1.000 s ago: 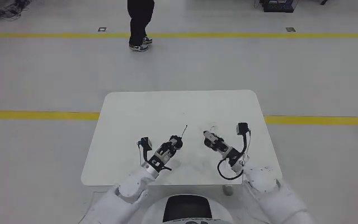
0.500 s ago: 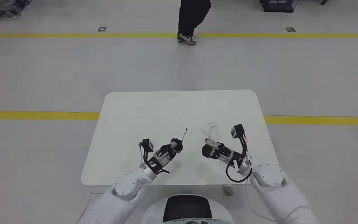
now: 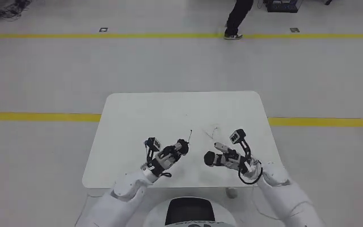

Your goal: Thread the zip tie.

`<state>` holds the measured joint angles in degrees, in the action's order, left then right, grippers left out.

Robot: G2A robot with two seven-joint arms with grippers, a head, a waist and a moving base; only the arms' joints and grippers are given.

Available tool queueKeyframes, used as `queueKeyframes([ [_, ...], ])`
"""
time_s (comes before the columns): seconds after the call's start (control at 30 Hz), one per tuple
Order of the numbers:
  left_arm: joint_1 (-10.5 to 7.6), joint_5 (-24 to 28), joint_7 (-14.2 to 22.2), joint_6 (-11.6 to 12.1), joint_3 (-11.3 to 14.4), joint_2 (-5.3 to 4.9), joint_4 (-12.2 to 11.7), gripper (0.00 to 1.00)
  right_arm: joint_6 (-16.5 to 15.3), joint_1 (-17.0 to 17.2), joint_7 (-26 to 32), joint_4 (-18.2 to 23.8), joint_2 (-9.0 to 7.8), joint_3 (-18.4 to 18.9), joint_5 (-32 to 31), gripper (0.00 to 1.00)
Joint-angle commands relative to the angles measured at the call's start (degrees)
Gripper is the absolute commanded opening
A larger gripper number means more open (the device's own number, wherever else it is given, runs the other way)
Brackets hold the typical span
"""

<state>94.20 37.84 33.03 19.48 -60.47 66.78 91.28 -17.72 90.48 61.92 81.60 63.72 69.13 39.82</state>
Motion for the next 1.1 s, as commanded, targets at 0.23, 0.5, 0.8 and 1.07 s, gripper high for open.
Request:
queueKeyframes([
  [0.23,-0.71,0.02,5.48,0.0,-1.19,0.81,-1.55,0.0,1.93,-2.16,6.68,-3.28,0.2,-1.16,4.05,1.0],
  [0.5,-1.13,0.46,9.17,0.0,0.38,0.84,-1.46,0.0,5.99,-3.62,10.36,-4.84,0.81,-3.2,10.0,1.0],
  [0.8,-0.88,1.73,15.11,0.0,-0.09,1.29,-1.86,0.0,7.01,-7.23,17.41,-11.15,1.99,-6.01,16.06,0.92],
  [1.07,-0.69,4.05,17.76,0.0,-0.08,2.12,-2.6,0.0,5.96,-8.29,17.72,-12.13,2.33,-8.08,17.39,0.44],
])
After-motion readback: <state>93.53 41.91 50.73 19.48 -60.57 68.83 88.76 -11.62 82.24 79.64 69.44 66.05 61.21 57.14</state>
